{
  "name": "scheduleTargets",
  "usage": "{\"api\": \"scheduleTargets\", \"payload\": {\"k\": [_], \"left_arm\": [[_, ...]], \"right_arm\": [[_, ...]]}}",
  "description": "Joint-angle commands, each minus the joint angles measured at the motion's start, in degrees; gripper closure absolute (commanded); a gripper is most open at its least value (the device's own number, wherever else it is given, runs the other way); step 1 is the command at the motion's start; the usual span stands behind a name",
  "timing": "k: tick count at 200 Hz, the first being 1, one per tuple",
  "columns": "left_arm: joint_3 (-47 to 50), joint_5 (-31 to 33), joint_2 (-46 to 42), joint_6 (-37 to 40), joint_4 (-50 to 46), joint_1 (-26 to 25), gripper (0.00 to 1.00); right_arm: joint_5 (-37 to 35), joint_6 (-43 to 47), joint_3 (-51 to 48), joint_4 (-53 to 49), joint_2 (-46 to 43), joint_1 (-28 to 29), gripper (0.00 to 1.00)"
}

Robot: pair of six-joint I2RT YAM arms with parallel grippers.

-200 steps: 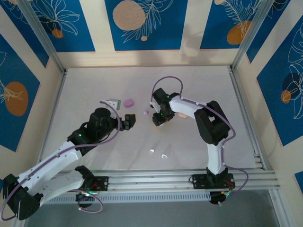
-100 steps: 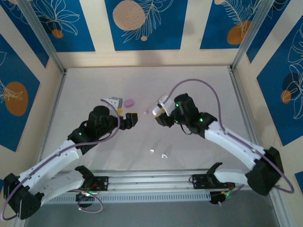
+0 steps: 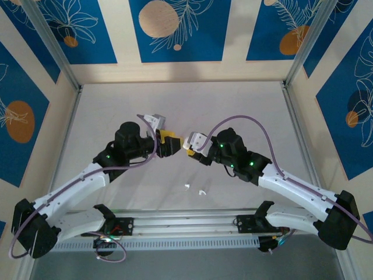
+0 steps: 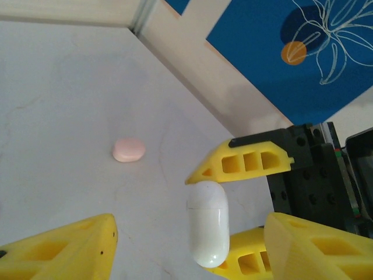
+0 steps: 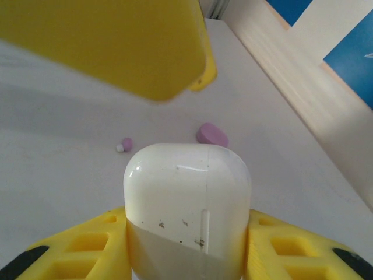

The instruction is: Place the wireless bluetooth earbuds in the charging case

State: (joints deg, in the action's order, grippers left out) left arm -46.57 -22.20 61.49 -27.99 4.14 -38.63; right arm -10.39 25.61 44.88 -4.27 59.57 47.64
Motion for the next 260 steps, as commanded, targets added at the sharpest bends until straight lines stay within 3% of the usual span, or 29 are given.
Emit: {"api": "scheduleTargets", "payload": {"k": [1, 58, 91, 160, 194, 223, 260], "left_arm": [[-1.91, -5.23, 1.19, -0.40, 2.25, 0.31, 0.35], [-3.18, -8.42, 4.06, 0.47, 1.92, -0.48, 0.43], [-4.78, -9.60, 6.45, 0.83, 0.11, -0.95, 0.55], [-6.67, -9.36, 8.80, 2.38, -2.96, -2.23, 0.59], [-6.31, -7.38, 7.81, 3.03, -3.65, -2.32, 0.82], [-3.82, -7.60, 5.69, 1.71, 1.44, -2.26, 0.87], [0.14, -11.13, 3.21, -1.19, 11.50, -2.32, 0.88]], "right_arm": [[-0.71, 2.26, 1.79, 2.50, 0.11, 0.60, 0.61], [0.29, 3.56, 2.36, 1.51, 0.28, 0.87, 0.60], [0.71, 3.88, 2.68, 1.80, 0.28, 1.26, 0.60], [-0.50, 4.35, 3.28, 2.28, 0.55, 2.01, 0.59], [-2.37, 5.57, 3.13, 1.80, 0.47, 2.37, 0.55], [-3.72, 6.28, 1.67, 3.15, -1.04, 2.42, 0.48], [0.79, 12.68, -5.93, 12.18, -5.28, 2.33, 0.42]]}}
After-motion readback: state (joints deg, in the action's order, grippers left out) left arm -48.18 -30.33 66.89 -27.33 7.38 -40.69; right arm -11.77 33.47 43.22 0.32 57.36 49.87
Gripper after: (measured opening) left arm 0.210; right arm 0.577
